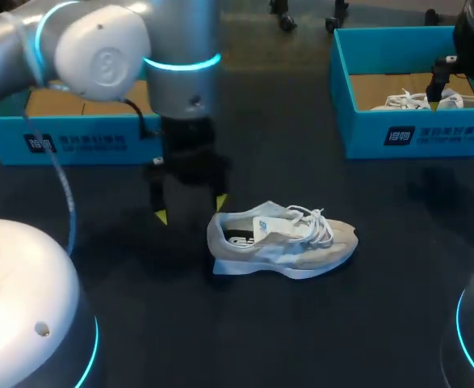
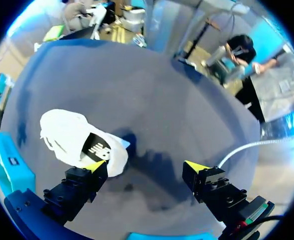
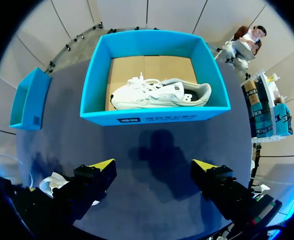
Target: Take the shoe out of the shoebox, open the shoe tongue, remove and reinsert the insole, then place the shoe into the shoebox
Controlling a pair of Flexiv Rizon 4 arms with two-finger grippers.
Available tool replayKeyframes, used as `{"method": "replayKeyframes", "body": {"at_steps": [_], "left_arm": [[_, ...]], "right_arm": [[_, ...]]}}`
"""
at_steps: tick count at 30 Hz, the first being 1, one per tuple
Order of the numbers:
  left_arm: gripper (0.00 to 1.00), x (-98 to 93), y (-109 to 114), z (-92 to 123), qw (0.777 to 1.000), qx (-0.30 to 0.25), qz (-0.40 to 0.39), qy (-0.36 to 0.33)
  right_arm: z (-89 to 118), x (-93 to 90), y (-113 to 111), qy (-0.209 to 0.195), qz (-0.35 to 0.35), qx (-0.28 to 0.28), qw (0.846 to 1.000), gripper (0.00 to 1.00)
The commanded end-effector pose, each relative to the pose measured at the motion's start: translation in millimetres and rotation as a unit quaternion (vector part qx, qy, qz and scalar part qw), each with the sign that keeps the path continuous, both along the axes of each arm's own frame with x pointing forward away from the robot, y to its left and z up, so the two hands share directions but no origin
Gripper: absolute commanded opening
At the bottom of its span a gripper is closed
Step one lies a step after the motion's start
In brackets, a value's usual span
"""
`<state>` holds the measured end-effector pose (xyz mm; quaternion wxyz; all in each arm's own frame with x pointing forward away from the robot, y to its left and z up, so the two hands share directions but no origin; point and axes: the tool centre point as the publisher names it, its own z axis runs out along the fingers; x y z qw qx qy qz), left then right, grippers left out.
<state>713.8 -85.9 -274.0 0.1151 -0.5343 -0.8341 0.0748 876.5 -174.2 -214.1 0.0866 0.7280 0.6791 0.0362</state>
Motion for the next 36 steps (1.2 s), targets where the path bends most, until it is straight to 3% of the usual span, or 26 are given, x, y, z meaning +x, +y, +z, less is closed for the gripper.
{"method": "replayKeyframes", "body": {"at_steps": [1,33,36], "left_arm": [[1.0,1.4,15.7,-2.6,0.99,-0.111,0.075,0.04],[1.0,0.5,17.5,-1.7,0.989,-0.109,0.084,0.044],[1.0,0.7,32.8,-5.9,0.984,-0.124,0.113,0.059]], "right_arm": [[-0.3,-0.9,-0.6,-0.001,0.0,0.001,1.0,1.0],[-0.3,-0.9,-0.6,-0.001,0.0,0.001,1.0,1.0],[-0.3,-0.9,-0.6,-0.001,0.0,0.001,1.0,1.0]]}}
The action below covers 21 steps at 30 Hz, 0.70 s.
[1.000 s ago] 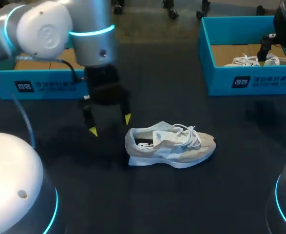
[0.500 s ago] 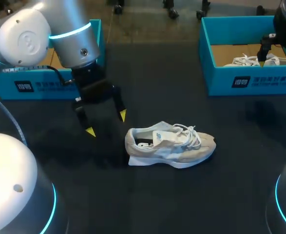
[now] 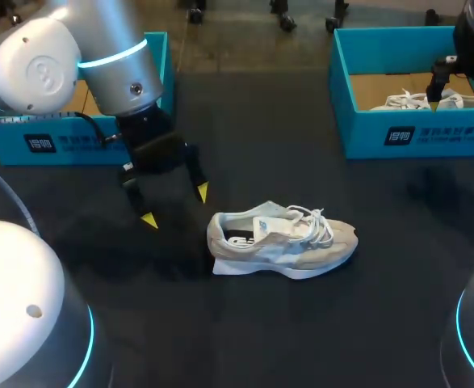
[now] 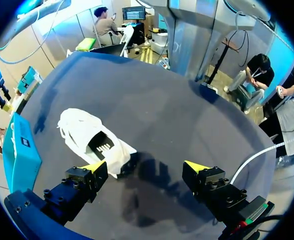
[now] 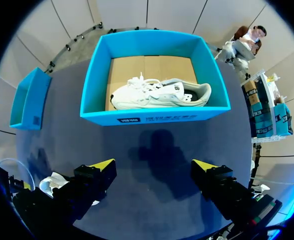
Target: Take the shoe out of the shoebox, open the shoe tongue, remove and reinsert the insole, then place the shoe into the shoebox
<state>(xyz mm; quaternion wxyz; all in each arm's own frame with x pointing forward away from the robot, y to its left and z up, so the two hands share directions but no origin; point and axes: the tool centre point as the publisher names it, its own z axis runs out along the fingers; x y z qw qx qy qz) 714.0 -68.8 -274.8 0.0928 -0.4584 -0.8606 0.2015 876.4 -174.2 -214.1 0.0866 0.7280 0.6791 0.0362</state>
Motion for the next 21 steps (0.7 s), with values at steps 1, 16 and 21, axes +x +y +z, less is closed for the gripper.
{"method": "replayKeyframes", "body": {"at_steps": [1,16,21], "left_arm": [[1.0,0.4,18.9,-6.2,0.999,-0.023,0.033,0.016],[1.0,-13.1,37.0,-14.4,0.963,-0.126,0.205,0.124],[1.0,-18.8,35.9,-21.1,0.946,-0.151,0.244,0.149]], "right_arm": [[-0.3,-0.9,-0.6,-0.001,0.0,0.001,1.0,1.0],[-0.3,-0.9,-0.6,-0.001,0.0,0.001,1.0,1.0],[-0.3,-0.9,-0.6,-0.001,0.0,0.001,1.0,1.0]]}}
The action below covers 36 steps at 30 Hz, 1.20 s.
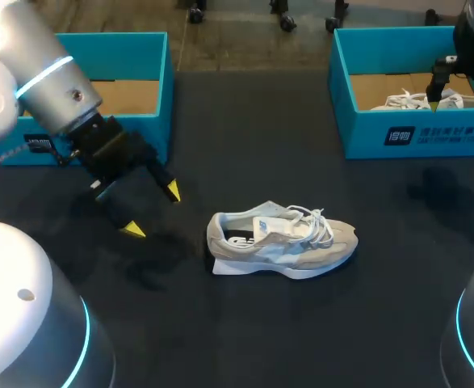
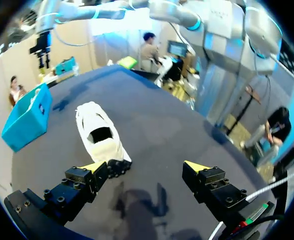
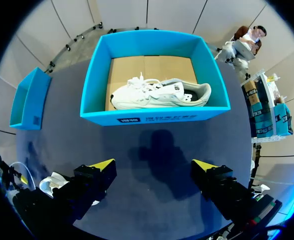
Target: Take the shoe out of the shoebox, open the shoe tongue, remove and reinsert the insole, then place the shoe into the shoebox
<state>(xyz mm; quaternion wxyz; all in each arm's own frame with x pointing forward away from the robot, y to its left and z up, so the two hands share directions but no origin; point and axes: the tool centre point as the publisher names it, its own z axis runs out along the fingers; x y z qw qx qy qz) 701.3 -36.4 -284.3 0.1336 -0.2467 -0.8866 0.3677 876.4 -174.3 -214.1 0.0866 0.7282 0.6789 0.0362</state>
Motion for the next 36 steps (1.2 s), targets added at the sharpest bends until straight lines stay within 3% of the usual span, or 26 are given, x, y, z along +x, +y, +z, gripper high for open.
{"method": "replayKeyframes", "body": {"at_steps": [1,6,17,36], "left_arm": [[1.0,-7.5,2.8,-13.2,0.996,-0.062,0.07,0.003],[1.0,-17.4,1.4,-19.4,0.991,-0.083,0.107,0.019],[1.0,-15.7,-5.7,-30.0,0.975,-0.138,0.167,0.041],[1.0,11.9,-5.3,-87.4,0.952,-0.202,0.221,0.061]], "right_arm": [[-0.3,-0.9,-0.4,-0.001,0.0,0.001,1.0,1.0],[-0.3,-0.9,-0.4,-0.001,0.0,0.001,1.0,1.0],[-0.3,-0.9,-0.4,-0.001,0.0,0.001,1.0,1.0],[-0.3,-0.9,-0.4,-0.001,0.0,0.001,1.0,1.0]]}}
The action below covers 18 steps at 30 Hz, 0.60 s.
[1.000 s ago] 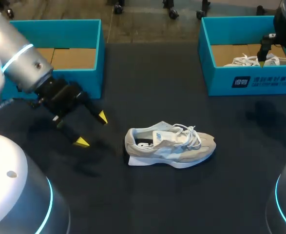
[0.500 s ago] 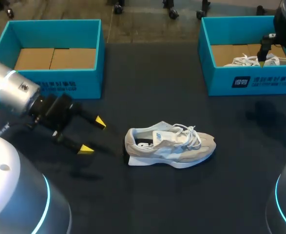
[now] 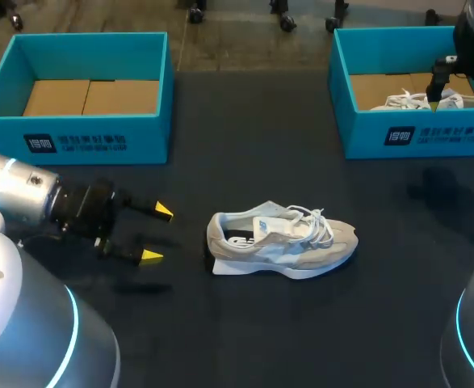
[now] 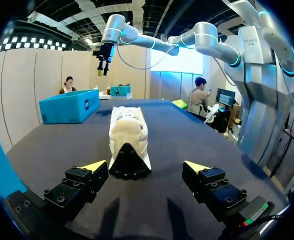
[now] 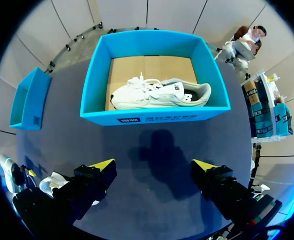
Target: Take the shoe out of the shoebox, open the shoe tongue, remove and reinsert the insole, then place the shoe into the shoebox
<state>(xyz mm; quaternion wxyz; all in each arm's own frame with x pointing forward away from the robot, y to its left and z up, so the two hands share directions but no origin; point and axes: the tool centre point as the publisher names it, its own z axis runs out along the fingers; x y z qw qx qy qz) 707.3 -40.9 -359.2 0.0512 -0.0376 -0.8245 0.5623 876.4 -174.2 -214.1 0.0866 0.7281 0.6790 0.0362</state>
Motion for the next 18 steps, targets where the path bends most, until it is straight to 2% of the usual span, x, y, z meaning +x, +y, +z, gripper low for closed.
{"method": "replayKeyframes", "body": {"at_steps": [1,18], "left_arm": [[1.0,6.5,-0.5,-14.9,1.0,-0.015,-0.003,-0.003],[1.0,6.5,0.0,-17.6,1.0,-0.016,0.0,-0.005]], "right_arm": [[-0.3,-0.9,-0.5,-0.001,0.0,0.001,1.0,1.0],[-0.3,-0.9,-0.5,-0.001,0.0,0.001,1.0,1.0]]}}
